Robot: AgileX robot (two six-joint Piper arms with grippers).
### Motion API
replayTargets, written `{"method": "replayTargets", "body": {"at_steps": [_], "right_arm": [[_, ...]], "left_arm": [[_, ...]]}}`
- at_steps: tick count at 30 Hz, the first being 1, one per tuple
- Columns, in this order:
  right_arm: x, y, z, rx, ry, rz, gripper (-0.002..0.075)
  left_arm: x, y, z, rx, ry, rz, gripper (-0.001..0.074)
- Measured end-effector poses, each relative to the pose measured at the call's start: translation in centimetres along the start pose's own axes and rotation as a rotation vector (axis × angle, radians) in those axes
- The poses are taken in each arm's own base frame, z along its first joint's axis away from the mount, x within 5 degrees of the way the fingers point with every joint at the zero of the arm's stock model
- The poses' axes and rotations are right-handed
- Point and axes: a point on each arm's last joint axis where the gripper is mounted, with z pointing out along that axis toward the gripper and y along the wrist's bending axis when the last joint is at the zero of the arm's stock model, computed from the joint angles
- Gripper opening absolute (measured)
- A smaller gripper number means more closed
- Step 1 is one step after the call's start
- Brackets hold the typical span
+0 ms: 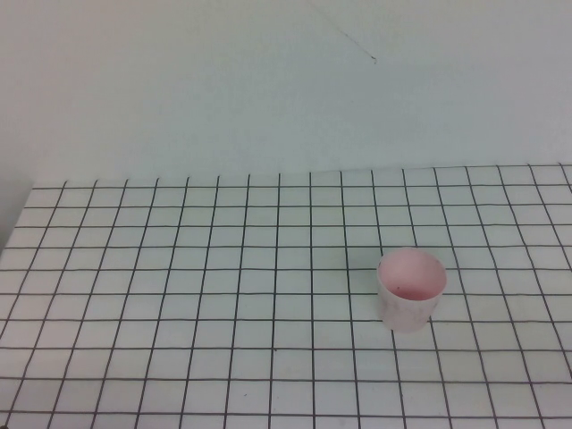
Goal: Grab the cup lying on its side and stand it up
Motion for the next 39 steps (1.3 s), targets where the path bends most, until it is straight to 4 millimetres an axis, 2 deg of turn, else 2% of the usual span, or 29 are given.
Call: {"method": "replayTargets", "body": {"at_steps": [5, 11, 39], "right_arm": [[0.00, 0.00, 0.00, 0.000, 0.000, 0.000, 0.0000], [0.00, 0.00, 0.00, 0.000, 0.000, 0.001, 0.0000], [0.37, 0.01, 0.22, 0.008, -0.015, -0.006, 0.0000]], "left_arm": [[0.02, -0.05, 0.00, 0.005, 0.002, -0.009, 0.0001], [0.03, -0.09, 0.00, 0.010, 0.002, 0.225, 0.0001], [0.11, -0.19, 0.00, 0.022, 0.010, 0.192, 0.0000]]}}
